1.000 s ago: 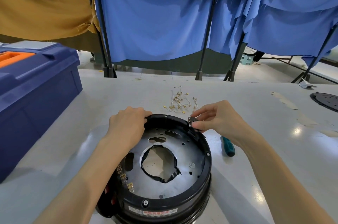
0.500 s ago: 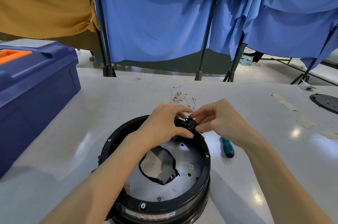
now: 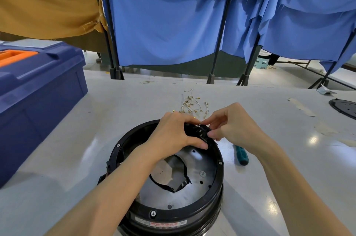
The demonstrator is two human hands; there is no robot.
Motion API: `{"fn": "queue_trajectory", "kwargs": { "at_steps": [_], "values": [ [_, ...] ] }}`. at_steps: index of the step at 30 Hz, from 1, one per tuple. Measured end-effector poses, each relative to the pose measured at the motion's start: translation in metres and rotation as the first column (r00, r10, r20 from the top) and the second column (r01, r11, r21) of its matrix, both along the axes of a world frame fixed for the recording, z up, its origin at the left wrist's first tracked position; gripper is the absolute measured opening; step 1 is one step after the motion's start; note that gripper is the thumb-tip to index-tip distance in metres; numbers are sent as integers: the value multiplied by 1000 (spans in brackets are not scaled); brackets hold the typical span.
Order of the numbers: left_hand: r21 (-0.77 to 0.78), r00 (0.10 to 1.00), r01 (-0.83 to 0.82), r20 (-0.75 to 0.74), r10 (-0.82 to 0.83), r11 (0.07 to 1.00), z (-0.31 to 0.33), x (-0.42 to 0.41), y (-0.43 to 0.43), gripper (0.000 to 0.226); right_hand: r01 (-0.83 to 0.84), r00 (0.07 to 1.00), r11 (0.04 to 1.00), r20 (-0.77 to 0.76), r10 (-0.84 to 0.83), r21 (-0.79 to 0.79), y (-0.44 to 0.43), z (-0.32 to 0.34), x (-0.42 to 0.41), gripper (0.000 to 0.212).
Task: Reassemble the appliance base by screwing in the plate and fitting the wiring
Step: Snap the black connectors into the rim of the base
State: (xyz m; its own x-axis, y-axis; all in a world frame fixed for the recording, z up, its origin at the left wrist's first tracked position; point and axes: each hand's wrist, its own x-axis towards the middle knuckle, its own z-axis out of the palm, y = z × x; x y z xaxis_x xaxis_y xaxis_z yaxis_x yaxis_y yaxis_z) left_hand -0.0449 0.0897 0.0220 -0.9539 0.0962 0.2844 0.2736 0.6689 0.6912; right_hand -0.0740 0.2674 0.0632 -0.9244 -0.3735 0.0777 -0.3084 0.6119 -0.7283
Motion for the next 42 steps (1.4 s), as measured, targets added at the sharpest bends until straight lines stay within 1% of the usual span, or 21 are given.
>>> {"fn": "queue_trajectory", "kwargs": {
  "at_steps": [8, 10, 18, 24, 28, 33, 40, 42],
  "values": [
    [31, 999, -3, 48, 1, 1000, -1, 0, 1, 58, -23, 998, 997, -63, 28, 70, -4, 1, 3, 20],
    [40, 998, -19, 53, 17, 999, -2, -1, 1, 57, -34, 998, 997, -55, 39, 76, -6, 1, 3, 19],
    [15, 998, -43, 37, 42, 999, -2, -1, 2, 56, 16, 999, 1000, 45, -17, 26, -8, 3, -1, 40],
    [-26, 999, -32, 37, 33, 999, -4, -4, 1, 56, 59, 996, 998, 70, -61, 17, -11, 2, -2, 33],
    [-41, 999, -26, 29, 27, 999, -4, -6, 2, 50, 67, 994, 998, 83, -66, -4, -9, 1, -1, 27],
    [-45, 1000, -9, 24, 10, 999, -2, -6, 1, 46, 64, 994, 998, 84, -64, 8, -11, -1, -2, 22],
    [-70, 1000, -18, 19, 19, 997, -3, -4, 3, 50, 60, 996, 997, 62, -58, -41, -8, -5, -1, 33],
    [-73, 1000, -18, 10, 19, 997, -3, -4, 5, 49, 37, 999, 999, 35, -36, -12, -8, -4, -1, 32]
  ]
}}
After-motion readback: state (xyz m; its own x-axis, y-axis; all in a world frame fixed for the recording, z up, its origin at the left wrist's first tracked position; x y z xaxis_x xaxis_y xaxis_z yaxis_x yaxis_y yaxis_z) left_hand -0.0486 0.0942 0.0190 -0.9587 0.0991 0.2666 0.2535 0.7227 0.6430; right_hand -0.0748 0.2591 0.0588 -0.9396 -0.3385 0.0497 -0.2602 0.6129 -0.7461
